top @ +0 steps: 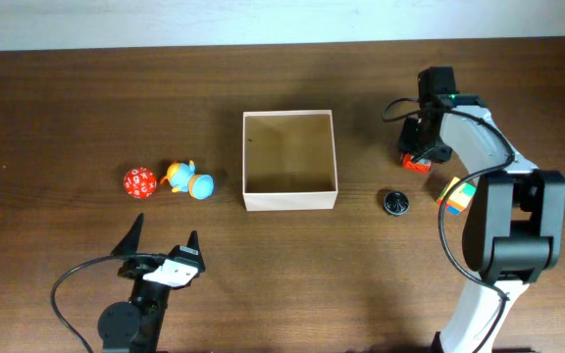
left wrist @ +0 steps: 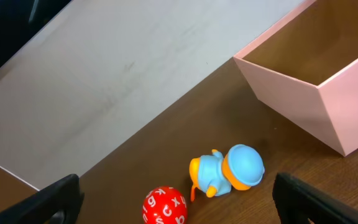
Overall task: Pack container
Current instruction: 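Close the right gripper on the red toy truck and lift, then carry the red truck left over the pink box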
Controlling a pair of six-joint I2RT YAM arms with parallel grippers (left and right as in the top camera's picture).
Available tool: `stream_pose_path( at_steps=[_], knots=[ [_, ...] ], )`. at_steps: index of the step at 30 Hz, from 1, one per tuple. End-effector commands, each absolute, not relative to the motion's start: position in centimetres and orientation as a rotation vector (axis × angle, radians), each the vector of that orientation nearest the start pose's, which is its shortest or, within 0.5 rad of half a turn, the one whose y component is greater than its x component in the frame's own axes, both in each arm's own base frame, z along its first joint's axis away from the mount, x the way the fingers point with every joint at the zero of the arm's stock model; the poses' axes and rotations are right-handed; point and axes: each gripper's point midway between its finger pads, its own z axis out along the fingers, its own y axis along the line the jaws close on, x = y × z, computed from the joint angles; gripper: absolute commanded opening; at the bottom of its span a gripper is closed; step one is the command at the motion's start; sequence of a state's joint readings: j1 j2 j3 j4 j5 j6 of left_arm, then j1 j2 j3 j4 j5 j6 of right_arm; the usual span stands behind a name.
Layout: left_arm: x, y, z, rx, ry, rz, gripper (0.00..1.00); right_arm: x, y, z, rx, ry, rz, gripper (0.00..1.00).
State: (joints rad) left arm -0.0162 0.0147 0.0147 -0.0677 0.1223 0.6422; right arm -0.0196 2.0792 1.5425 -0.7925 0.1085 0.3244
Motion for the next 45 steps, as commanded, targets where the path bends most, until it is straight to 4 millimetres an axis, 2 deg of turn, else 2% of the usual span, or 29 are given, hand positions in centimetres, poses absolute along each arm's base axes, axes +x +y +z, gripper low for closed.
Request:
stream_pose_path(
  at_steps=[1,6,12,16,21,25,30,33,38,45],
  knots=[
    [24.5,-2.2,16.0,0.607,1.534,0.385,0.99,46.8,-3.3,6.8,0.457,2.774,-0.126,0.42],
    [24.5,-2.2,16.0,0.607,1.534,0.385,0.99,47.6,-2.9,9.5,0.391,2.770,-0.108,0.41],
    [24.5,-2.2,16.0,0.607,1.534,0.385,0.99,47.3,-2.6,9.6,0.384,2.787,-0.082,0.34],
    [24.5,-2.2,16.0,0.607,1.534,0.385,0.99,47.5,-0.2,9.8,0.294,2.804,0.101,0.33],
    [24.5,-2.2,16.0,0.607,1.534,0.385,0.99,48.0,3.5,12.0,0.123,2.764,0.386,0.34],
    [24.5,-2.2,16.0,0.607,1.534,0.385,0.99,48.3,3.6,13.0,0.109,2.748,0.397,0.34],
    [24.5,-2.2,16.0,0.607,1.534,0.386,0.99,47.8,3.7,12.8,0.111,2.770,0.405,0.33],
    [24.5,-2.2,16.0,0.607,1.534,0.386,0.99,47.5,4.9,13.3,0.059,2.761,0.499,0.33],
    [24.5,-2.2,16.0,0.607,1.534,0.385,0.99,46.9,8.1,16.2,-0.128,2.657,0.745,0.33],
    [24.5,-2.2,16.0,0.607,1.534,0.385,0.99,45.3,11.4,22.4,-0.358,2.441,0.990,0.33]
  ],
)
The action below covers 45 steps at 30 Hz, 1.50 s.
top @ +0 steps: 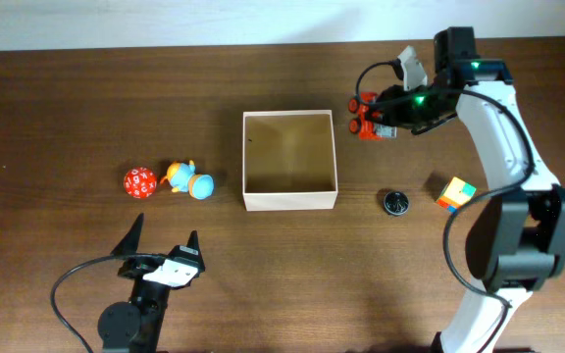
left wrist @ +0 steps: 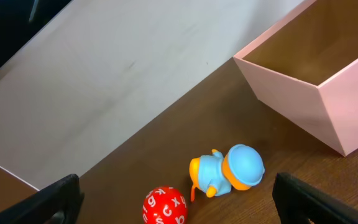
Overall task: Pack container
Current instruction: 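Carry the red truck left over the pink box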
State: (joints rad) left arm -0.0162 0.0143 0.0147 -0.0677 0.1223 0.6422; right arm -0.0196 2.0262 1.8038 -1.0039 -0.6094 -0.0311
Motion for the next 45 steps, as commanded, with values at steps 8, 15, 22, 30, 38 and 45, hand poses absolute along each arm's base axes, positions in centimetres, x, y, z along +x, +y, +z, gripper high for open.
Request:
stream_pose_path(
  at_steps=[8,15,22,30,38,45],
  knots=[
    [24.5,-2.2,16.0,0.607,1.534,0.385,0.99,42.6,14.4,28.5,-0.536,2.224,1.175,0.33],
    [24.5,-2.2,16.0,0.607,1.534,0.385,0.99,42.3,21.1,28.1,-0.659,2.224,1.129,0.33],
    [24.5,-2.2,16.0,0.607,1.534,0.385,0.99,44.0,24.7,25.0,-0.368,2.416,0.687,0.33],
    [24.5,-2.2,16.0,0.607,1.534,0.385,0.99,44.0,26.7,21.4,-0.042,2.481,0.370,0.33],
    [24.5,-2.2,16.0,0.607,1.534,0.385,0.99,44.9,29.0,15.2,0.038,2.545,0.302,0.33],
    [24.5,-2.2,16.0,0.607,1.534,0.385,0.99,45.4,29.4,11.5,0.037,2.593,0.266,0.33]
  ],
)
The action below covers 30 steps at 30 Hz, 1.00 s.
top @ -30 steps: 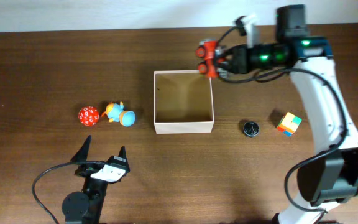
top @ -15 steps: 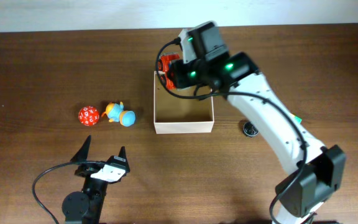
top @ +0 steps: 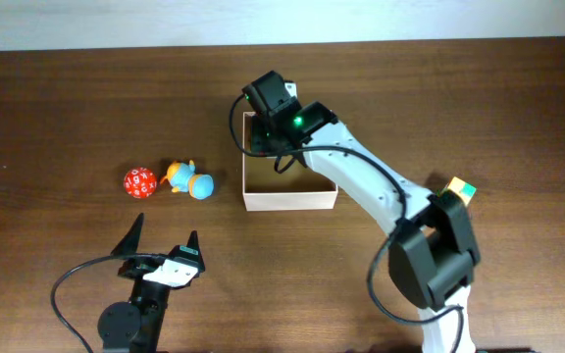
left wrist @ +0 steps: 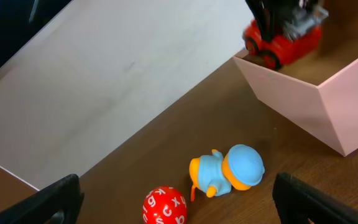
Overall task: Pack container
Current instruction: 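Carry the red truck left over the pink box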
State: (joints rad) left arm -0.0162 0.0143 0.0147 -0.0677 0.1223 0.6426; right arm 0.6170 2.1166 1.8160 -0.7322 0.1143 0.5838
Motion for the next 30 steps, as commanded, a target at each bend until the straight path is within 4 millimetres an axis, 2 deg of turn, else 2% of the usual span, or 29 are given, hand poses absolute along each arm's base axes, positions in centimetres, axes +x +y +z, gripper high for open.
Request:
stream_pose_path(
  at_steps=[1,9,30],
  knots=[
    [24.5,-2.2,16.0,0.607,1.534,0.386,0.99,45.4,29.5,11.4,0.036,2.594,0.270,0.33],
    [24.5,-2.2,16.0,0.607,1.534,0.385,0.99,45.4,30.0,10.6,0.026,2.609,0.294,0.33],
    [24.5,-2.2,16.0,0.607,1.534,0.385,0.99,42.9,32.4,9.8,-0.039,2.657,0.329,0.32]
  ],
)
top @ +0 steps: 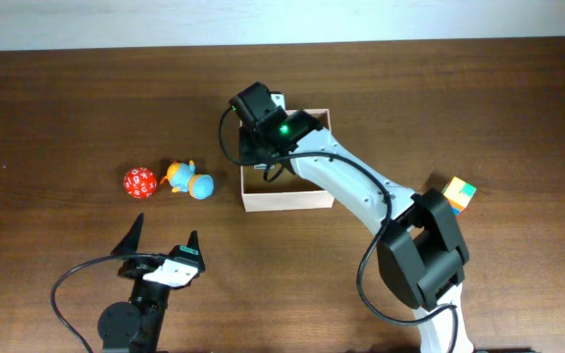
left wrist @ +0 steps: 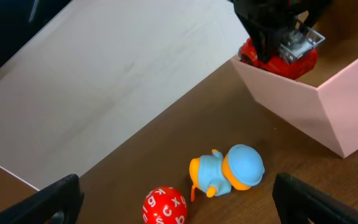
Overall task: Pack container
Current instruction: 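Carry the red truck left over the pink box, then lower the truck into the box and open the right gripper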
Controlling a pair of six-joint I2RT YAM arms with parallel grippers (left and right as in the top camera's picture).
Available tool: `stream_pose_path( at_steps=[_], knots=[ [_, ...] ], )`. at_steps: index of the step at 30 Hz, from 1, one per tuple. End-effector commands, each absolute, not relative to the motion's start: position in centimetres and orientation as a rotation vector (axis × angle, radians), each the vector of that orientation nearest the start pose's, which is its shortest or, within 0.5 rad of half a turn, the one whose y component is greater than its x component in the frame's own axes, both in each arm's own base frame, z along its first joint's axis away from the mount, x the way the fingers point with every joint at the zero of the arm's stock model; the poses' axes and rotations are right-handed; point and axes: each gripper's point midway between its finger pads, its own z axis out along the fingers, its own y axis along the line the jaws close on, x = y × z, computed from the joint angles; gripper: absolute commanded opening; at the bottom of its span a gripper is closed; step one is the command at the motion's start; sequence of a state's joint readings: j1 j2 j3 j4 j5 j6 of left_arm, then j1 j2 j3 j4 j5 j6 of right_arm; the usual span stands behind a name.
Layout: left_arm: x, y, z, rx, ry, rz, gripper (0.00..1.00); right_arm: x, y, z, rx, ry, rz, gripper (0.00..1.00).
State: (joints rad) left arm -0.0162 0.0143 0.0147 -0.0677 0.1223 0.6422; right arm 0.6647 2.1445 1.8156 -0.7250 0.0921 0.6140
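The open pink-white box stands mid-table. My right arm reaches across it, and its gripper is shut on a red toy car, low at the box's far left corner, partly behind the wall. A red lettered ball and a blue-and-orange duck toy lie left of the box; both also show in the left wrist view, ball and duck. My left gripper rests open near the front edge, with nothing between its fingers.
A multicoloured cube lies on the table right of the box, beside the right arm's base. The right arm's links cover the box's right half and the table just right of it.
The right gripper with the red car has gone lower and a little left, from above the box's rim to partly inside its far left corner. The left arm is unmoved.
The right gripper was down at the red car on the table right of the box. Then it held the car in the air by the box's far right corner, then over the far left corner, and now lower into the box.
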Motion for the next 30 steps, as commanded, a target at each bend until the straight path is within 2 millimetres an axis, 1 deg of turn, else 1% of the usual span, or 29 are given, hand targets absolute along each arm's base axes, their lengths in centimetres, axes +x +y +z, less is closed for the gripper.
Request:
stream_pose_path(
  at_steps=[1,8,9,10,11,13,14,16,22,26,27,29,30],
  knots=[
    [24.5,-2.2,16.0,0.607,1.534,0.385,0.99,42.8,32.4,9.7,-0.039,2.659,0.327,0.32],
    [24.5,-2.2,16.0,0.607,1.534,0.385,0.99,42.8,32.2,9.4,-0.037,2.659,0.316,0.32],
    [24.5,-2.2,16.0,0.607,1.534,0.385,0.99,42.8,32.2,9.4,-0.036,2.658,0.313,0.33],
    [24.5,-2.2,16.0,0.607,1.534,0.385,0.99,42.9,32.2,9.4,-0.036,2.657,0.312,0.38],
    [24.5,-2.2,16.0,0.607,1.534,0.385,0.99,42.9,32.2,9.4,-0.036,2.657,0.311,0.47],
    [24.5,-2.2,16.0,0.607,1.534,0.385,0.99,42.9,32.2,9.4,-0.036,2.657,0.311,0.57],
    [24.5,-2.2,16.0,0.607,1.534,0.385,0.99,42.9,32.2,9.4,-0.036,2.656,0.311,0.69],
    [24.5,-2.2,16.0,0.607,1.534,0.385,0.99,42.9,32.1,9.4,-0.035,2.655,0.307,0.74],
    [24.5,-2.2,16.0,0.607,1.534,0.385,0.99,43.1,31.9,9.4,-0.047,2.651,0.295,0.75],
    [24.5,-2.2,16.0,0.607,1.534,0.385,0.99,44.0,30.3,9.5,-0.040,2.629,0.215,0.74],
    [24.5,-2.2,16.0,0.607,1.534,0.385,0.99,44.4,29.6,9.5,-0.034,2.624,0.196,0.71],
    [24.5,-2.2,16.0,0.607,1.534,0.385,0.99,45.1,28.3,9.4,-0.019,2.622,0.163,0.60],
    [24.5,-2.2,16.0,0.607,1.534,0.385,0.99,45.5,27.4,9.4,0.003,2.624,0.148,0.52]
  ],
)
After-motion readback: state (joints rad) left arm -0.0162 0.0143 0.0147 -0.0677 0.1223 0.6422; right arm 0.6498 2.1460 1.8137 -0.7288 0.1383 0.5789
